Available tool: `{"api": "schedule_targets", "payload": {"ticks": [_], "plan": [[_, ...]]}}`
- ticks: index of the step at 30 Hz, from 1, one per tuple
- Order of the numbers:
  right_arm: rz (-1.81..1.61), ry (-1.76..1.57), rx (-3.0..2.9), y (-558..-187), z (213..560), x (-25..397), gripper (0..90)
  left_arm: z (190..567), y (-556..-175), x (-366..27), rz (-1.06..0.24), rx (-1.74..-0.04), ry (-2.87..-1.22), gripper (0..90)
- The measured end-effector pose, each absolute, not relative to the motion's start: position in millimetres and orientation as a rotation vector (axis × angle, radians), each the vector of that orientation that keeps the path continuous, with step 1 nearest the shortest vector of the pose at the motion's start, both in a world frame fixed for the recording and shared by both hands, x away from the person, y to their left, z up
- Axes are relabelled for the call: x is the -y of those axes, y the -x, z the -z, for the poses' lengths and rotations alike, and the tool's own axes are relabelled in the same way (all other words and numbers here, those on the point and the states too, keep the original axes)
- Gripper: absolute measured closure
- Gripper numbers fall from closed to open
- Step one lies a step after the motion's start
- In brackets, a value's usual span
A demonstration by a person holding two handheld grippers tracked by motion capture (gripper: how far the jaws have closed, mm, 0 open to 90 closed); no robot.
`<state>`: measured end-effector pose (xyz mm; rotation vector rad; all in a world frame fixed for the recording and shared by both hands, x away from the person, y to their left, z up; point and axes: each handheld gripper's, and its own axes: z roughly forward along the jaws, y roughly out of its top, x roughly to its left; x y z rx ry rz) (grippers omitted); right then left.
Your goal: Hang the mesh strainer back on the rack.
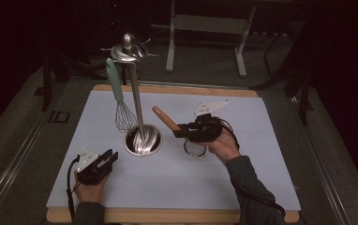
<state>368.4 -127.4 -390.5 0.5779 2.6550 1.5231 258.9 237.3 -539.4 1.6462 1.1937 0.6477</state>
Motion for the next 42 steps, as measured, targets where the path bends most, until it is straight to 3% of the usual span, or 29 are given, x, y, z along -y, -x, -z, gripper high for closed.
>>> {"api": "schedule_targets", "payload": {"ticks": [42], "plan": [[-1.702,-0.383,-2.531,-363,332,105,71.7,539,-259,-235,-0.655,-1.189,-1.661,69.5]]}}
